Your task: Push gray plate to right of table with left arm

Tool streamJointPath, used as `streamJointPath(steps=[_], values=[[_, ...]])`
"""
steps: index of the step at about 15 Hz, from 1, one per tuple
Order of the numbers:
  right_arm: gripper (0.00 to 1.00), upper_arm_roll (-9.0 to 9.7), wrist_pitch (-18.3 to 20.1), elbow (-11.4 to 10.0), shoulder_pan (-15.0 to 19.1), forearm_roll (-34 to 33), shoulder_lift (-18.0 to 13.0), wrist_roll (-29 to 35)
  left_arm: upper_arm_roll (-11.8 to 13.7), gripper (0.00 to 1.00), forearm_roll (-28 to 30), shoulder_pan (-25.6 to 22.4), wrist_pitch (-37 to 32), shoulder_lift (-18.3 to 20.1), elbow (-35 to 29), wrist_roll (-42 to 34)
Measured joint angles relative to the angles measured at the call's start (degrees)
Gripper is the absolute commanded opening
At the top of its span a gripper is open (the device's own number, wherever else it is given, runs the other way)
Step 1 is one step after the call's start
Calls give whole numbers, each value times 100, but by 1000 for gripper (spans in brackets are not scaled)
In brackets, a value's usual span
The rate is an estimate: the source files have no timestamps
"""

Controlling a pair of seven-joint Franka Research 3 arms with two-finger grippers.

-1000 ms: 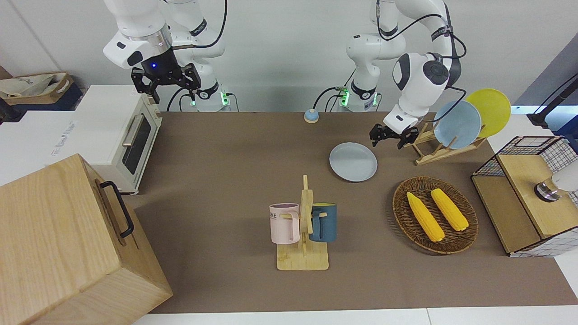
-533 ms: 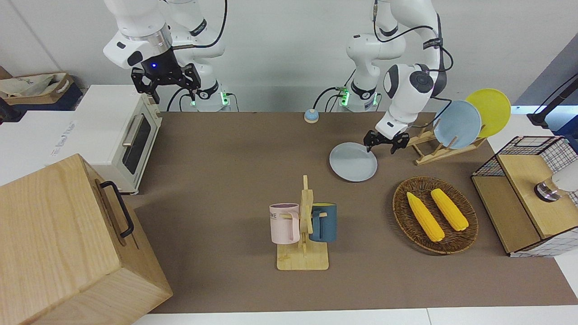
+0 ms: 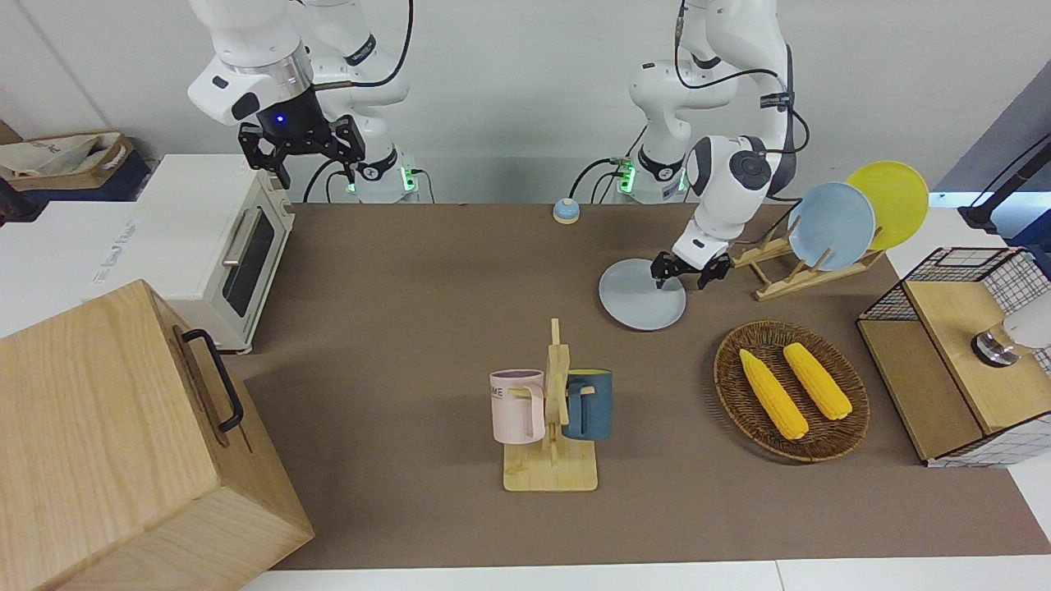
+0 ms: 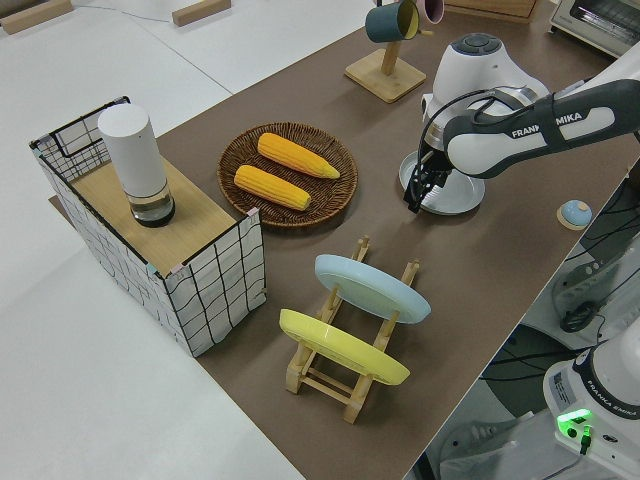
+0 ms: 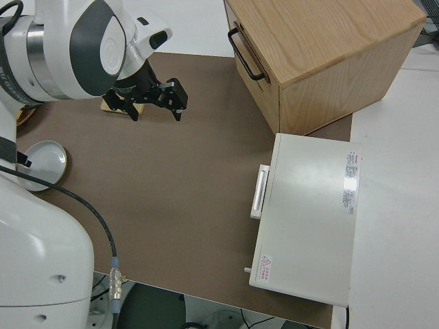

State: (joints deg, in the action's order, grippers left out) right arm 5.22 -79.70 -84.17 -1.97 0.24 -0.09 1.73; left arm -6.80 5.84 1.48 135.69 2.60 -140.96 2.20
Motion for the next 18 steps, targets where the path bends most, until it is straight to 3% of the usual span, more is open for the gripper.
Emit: streamJointPath(steps=[1,2,5,8,18], values=[[983,0,0,0,0,0,0,0,9,935,11,0,14,-29,0,4],[983,0,0,0,0,0,0,0,15,821,17,0,38,-45,0,8],[983,0,0,0,0,0,0,0,15,346,39,0,103,-91,0,42],[983,0,0,0,0,0,0,0,8,1,48,1,200,-170,0,173],[983,0,0,0,0,0,0,0,11,0,66,3,225,-159,6,209]])
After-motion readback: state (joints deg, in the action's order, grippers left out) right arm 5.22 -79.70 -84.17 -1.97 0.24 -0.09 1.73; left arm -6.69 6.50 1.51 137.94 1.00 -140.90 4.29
